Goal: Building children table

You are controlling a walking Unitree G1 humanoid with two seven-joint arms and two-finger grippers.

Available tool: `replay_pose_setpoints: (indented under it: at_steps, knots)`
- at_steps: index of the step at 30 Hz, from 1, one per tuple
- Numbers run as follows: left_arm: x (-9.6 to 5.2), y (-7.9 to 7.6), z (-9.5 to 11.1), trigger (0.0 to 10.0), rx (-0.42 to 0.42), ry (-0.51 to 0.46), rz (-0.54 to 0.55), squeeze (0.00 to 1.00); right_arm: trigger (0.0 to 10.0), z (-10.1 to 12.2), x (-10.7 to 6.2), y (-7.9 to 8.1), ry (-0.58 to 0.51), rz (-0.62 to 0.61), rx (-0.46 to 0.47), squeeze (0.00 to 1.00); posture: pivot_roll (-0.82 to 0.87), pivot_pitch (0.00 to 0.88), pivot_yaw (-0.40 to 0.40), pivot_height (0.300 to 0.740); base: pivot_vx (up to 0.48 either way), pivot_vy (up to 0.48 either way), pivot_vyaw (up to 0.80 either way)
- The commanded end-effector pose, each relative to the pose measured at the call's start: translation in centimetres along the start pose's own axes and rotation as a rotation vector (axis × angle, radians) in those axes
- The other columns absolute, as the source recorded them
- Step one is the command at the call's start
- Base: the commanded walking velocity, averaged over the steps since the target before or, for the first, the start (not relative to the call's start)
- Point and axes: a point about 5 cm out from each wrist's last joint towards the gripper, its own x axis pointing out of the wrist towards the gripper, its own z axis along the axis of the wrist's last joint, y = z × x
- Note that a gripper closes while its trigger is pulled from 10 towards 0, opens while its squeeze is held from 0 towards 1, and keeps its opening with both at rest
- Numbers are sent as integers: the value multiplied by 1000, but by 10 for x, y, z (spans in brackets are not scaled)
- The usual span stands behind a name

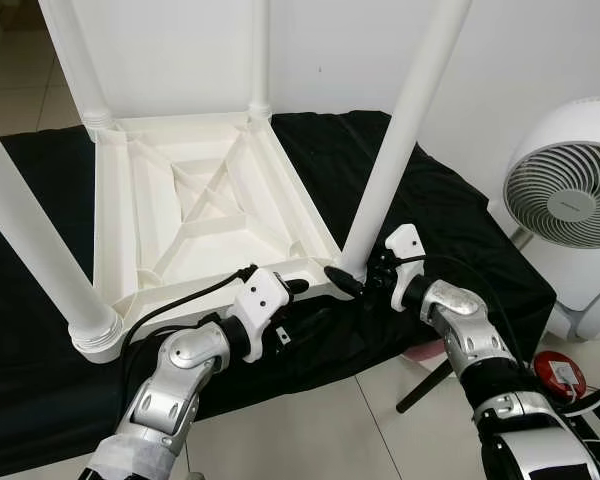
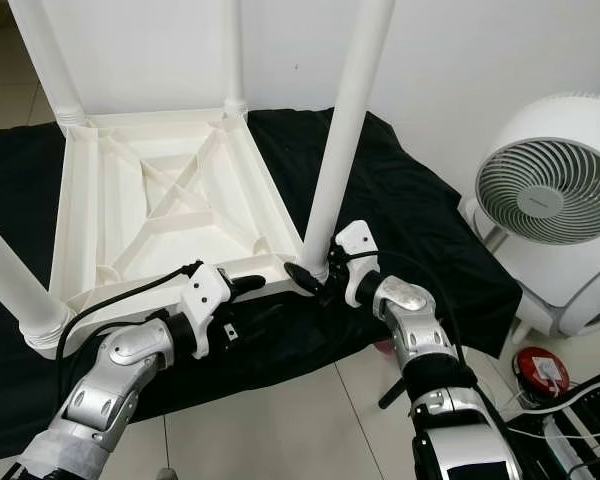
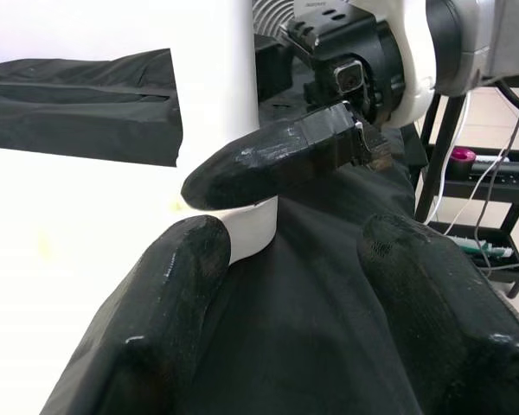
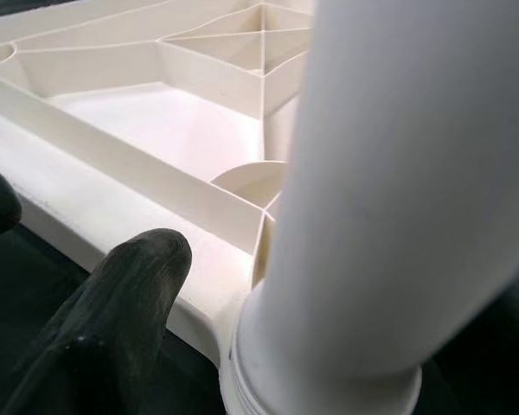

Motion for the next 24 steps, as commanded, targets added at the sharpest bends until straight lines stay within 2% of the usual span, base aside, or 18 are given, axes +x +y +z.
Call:
replay_pose_setpoints:
  at_steps: [1,9,10,11,12,24]
  knots:
    - [0,-2,-1,10000,-1,4,26,0,10000,-1,1,-3,28,23,-22,0,-17,0,-67,740,0,0,0]
    - [-3,-8,-3,10000,-6,15,17,0,10000,1,10,-6,51,68,-29,0,-1,0,-68,740,0,0,0]
    - [-2,-8,-3,10000,-7,15,18,0,6392,0,11,-6,52,78,-27,0,0,0,-68,740,0,0,0]
    - [-2,-9,-2,10000,-9,14,18,0,1686,-1,11,-5,51,92,-14,0,0,0,-68,740,0,0,0]
    - [-2,-9,-2,10000,-11,12,18,0,0,-3,11,-4,53,107,0,0,5,0,-73,740,0,0,0]
    - [-4,-10,-3,10000,-14,18,19,0,0,-15,7,0,53,122,45,0,-4,0,-69,740,0,0,0]
